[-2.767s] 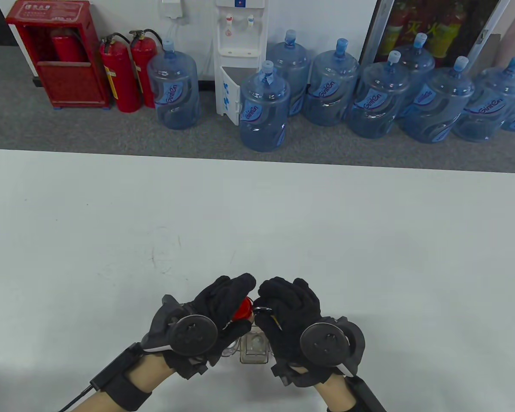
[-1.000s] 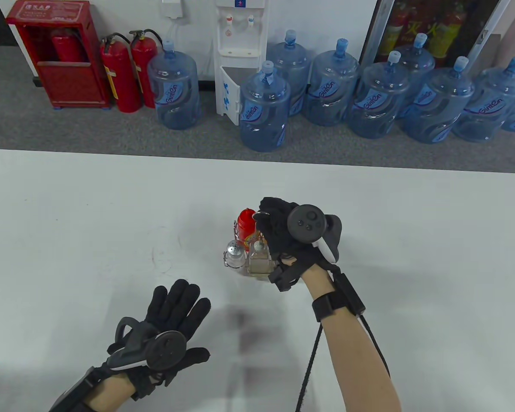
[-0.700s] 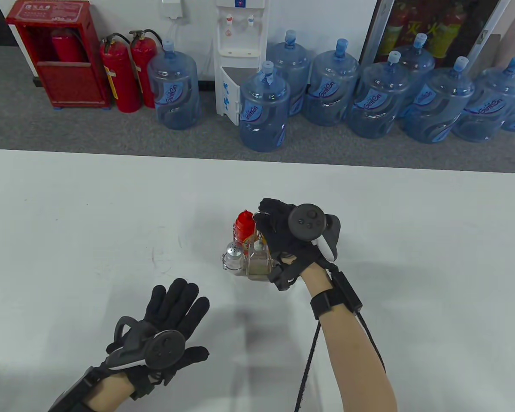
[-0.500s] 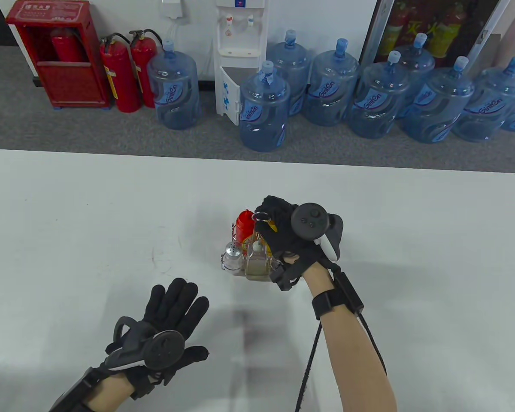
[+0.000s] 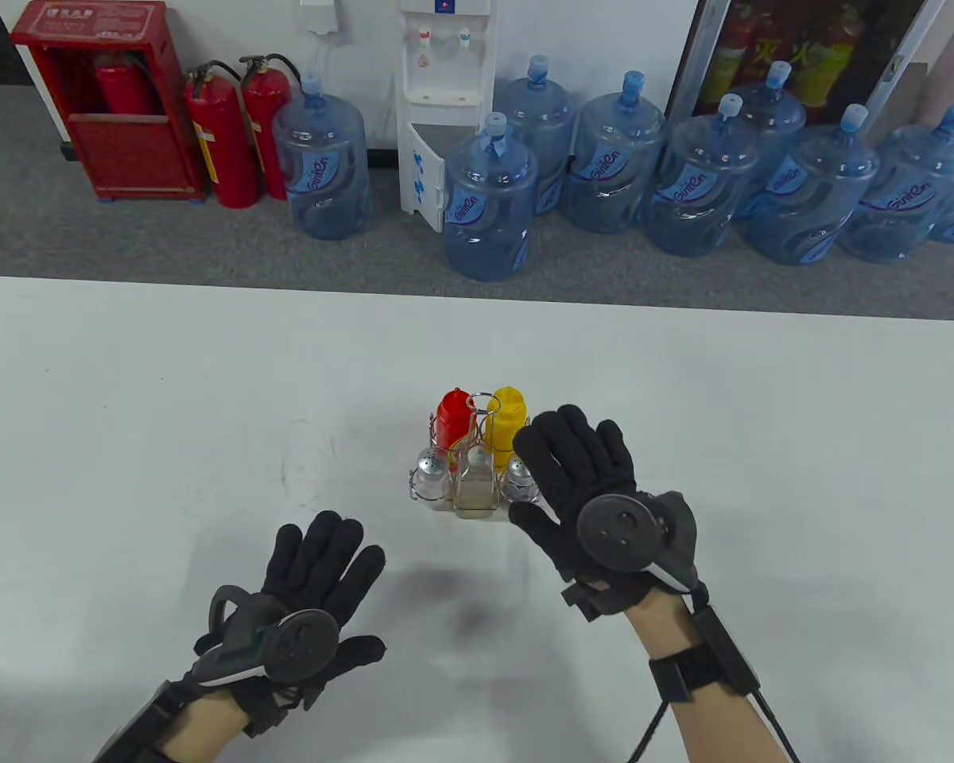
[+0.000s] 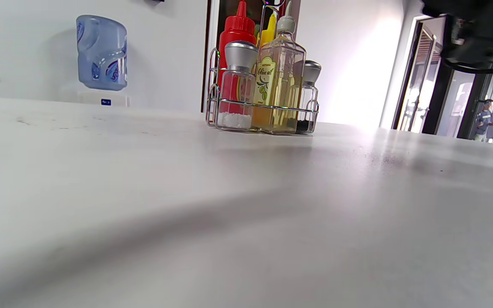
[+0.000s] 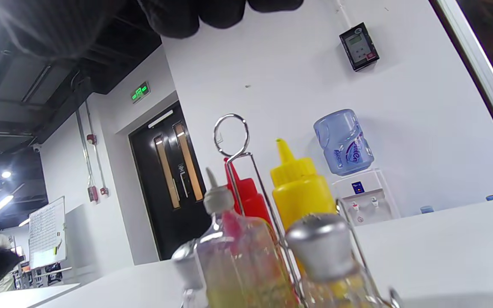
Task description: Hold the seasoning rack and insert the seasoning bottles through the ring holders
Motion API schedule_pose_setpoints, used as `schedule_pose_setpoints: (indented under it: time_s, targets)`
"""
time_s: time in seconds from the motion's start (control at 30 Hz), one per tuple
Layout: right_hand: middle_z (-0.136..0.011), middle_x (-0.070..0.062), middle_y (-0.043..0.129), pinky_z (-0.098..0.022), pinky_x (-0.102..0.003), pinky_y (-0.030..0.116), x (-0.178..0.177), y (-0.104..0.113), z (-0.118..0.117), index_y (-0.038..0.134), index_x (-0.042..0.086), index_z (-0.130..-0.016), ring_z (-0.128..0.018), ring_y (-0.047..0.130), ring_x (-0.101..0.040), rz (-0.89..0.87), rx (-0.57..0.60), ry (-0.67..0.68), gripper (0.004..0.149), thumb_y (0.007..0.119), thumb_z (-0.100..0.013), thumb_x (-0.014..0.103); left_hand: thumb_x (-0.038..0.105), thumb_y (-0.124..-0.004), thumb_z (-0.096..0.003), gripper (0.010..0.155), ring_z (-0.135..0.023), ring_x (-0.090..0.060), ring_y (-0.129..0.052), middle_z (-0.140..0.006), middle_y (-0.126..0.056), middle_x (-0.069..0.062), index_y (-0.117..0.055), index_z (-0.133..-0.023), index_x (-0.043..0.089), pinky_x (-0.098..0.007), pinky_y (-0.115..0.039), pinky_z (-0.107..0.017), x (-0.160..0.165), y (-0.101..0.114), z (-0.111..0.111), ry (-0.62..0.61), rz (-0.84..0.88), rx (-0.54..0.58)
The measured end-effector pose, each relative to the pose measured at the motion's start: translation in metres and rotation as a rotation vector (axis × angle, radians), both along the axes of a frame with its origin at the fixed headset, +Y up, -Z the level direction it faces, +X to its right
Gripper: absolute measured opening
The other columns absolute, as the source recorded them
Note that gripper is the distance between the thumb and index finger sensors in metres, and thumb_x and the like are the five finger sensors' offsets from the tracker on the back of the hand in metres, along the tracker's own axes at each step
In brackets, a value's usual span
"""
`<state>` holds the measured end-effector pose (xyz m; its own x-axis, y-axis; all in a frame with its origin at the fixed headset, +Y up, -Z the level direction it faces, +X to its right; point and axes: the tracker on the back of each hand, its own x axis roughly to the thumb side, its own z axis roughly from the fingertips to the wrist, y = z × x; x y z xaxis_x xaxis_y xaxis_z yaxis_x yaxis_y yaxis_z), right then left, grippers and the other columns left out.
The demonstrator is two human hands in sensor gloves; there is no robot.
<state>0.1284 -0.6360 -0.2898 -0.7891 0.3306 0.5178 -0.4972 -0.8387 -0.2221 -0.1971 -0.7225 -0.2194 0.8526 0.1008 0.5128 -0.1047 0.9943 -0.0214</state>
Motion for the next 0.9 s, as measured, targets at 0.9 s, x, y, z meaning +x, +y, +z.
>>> schedule_pose_setpoints:
  time_s: [0.9]
  targets:
    - [-0.114,0.007,0.019,-0.078,-0.059,0.012,0.017,-0.072,0.046,0.032,0.036,-0.107,-0.111,0.021,-0.025,-0.037,-0.114,0.047,0.083,0.067,-0.036,0.062,0.074,-0.055,-0.0371,0.09,-0.11,-0.032,0.008,-0.108,0.008,0.002,0.006,-0.096,0.042,-0.062,-0.006,-0.075,0.001,0.0,-0.002,0.015,-0.004,-0.014]
